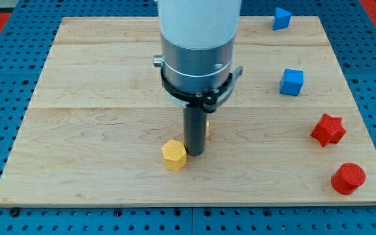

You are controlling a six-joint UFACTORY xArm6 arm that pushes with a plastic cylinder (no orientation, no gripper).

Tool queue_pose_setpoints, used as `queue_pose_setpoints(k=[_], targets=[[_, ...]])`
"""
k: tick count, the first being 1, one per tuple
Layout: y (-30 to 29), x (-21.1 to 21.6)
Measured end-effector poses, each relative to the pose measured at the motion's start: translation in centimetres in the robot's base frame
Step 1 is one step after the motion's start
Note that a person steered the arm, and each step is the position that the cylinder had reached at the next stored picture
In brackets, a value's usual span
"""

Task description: Move the yellow hexagon towards bottom center

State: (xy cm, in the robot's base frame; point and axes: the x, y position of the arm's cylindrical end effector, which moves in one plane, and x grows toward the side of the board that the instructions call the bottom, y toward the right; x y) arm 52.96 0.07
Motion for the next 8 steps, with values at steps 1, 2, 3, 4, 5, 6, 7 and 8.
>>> queue_pose_setpoints(k=[1,2,3,4,5,6,7,8], targets=[[0.0,-2.0],[0.0,-1.9],[-0.5,0.1],[-3.5,0.1],[-5.7,-0.9],[-9.0,0.1],[-8.8,3.0],[-7.0,3.1]])
